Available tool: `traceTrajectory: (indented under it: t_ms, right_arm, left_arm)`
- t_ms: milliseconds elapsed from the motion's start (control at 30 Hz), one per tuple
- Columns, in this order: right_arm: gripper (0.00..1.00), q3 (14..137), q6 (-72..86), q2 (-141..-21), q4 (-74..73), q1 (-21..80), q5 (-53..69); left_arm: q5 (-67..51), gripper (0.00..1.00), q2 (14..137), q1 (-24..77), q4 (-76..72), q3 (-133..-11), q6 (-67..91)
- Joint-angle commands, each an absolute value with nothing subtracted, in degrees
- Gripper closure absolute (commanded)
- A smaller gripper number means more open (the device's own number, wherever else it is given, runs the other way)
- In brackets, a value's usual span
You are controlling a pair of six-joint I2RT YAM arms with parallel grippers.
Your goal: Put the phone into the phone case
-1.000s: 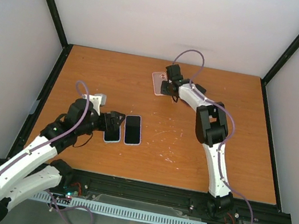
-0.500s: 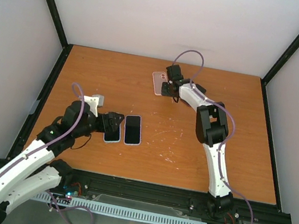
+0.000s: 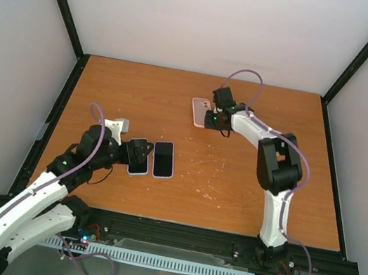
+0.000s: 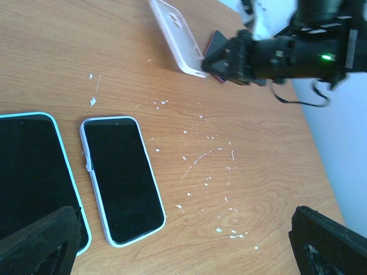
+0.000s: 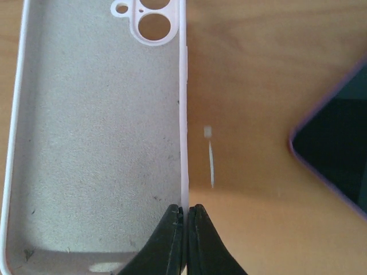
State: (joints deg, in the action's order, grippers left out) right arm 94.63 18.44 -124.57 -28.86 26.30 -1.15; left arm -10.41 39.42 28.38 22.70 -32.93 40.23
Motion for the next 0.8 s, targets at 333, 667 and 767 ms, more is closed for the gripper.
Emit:
traceTrajectory:
  t_ms: [333,667,767]
  right_arm:
    - [0.97,60.37,30.58,-90.71,-28.38,33.84,-1.35]
    - [0.97,43.85,40.26,-81.38,-24.03,41.42,-4.14]
    - [0.97,41.91,42.57,-79.91,-23.1,43.23,-4.58]
  left_arm:
    - [-11.02,0.0,44.03,28.39,19.22,-33.41,40.57]
    - [-9.56,0.01,44.37,28.39,16.42,-32.42,40.5]
    - [-9.4,0.01,44.99,28.39,15.89,-32.69,40.0]
